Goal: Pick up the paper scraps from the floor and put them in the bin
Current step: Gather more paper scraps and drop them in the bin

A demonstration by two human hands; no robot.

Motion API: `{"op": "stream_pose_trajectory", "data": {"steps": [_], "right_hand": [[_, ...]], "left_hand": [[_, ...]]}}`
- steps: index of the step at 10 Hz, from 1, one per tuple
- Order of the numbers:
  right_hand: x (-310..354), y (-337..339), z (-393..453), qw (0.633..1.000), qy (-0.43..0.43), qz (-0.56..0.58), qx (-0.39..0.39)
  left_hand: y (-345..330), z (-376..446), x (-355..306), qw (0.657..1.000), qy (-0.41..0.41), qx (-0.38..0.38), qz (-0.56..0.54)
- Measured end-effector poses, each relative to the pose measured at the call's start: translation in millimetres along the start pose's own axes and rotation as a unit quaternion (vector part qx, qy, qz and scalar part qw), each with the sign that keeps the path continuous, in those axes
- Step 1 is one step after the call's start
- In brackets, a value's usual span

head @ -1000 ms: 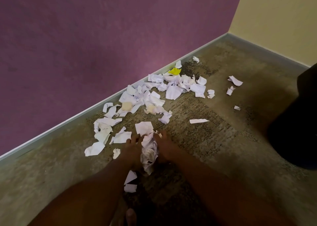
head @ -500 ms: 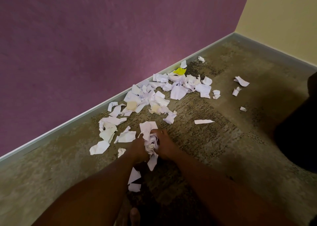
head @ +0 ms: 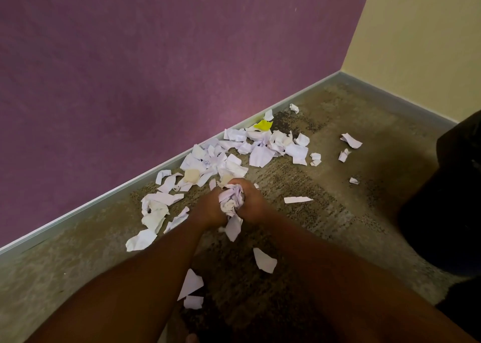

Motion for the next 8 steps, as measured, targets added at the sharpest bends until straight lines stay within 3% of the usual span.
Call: {"op": "stream_pose_trajectory", "data": {"steps": [4, 8], "right_hand": [[54.0, 75.9, -12.7, 0.996, 0.030, 0.043, -0.070], [97.7, 186.2, -40.7, 0.984, 0.051, 0.065, -0.159]], "left_hand": [[83.2, -6.1, -59.7, 0.999, -0.025, -0.020, -0.004], [167.0, -13.0, -157.9, 0.988, -0.129, -0.079, 0.022]]}}
Point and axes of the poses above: each hand's wrist, its own z-axis towards the middle knuckle, its own y-axis out of the back of the hand, x = y × z, the point moved 4 cm from there along z, towards the middle knuckle, and after that the axes turned 12 degrees about z, right-handed, at the moved point
